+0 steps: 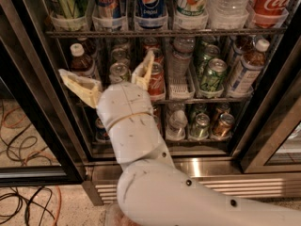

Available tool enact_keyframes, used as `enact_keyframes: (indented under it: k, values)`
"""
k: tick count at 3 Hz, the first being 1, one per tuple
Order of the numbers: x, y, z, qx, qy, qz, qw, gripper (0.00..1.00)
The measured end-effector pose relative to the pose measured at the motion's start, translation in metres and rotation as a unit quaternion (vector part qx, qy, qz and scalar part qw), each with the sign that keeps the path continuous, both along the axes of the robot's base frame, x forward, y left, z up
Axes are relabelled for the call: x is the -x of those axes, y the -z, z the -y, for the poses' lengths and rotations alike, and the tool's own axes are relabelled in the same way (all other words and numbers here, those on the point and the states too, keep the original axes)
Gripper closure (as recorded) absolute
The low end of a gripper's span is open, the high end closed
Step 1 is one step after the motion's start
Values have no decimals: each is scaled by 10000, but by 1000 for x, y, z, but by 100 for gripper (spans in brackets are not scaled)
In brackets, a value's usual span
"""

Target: Pick redbull can from top shelf of fridge

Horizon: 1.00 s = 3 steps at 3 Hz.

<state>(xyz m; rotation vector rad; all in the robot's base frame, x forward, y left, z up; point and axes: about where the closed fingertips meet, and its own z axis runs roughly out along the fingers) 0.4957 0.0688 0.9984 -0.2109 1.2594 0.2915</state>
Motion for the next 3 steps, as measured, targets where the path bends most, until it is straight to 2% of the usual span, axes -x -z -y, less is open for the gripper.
enact_keyframes:
  k: [1, 3]
  values:
    - [2, -19, -23, 267, -203, 430, 9985, 0]
    - [-1, -22, -31, 360, -225, 546, 9976, 0]
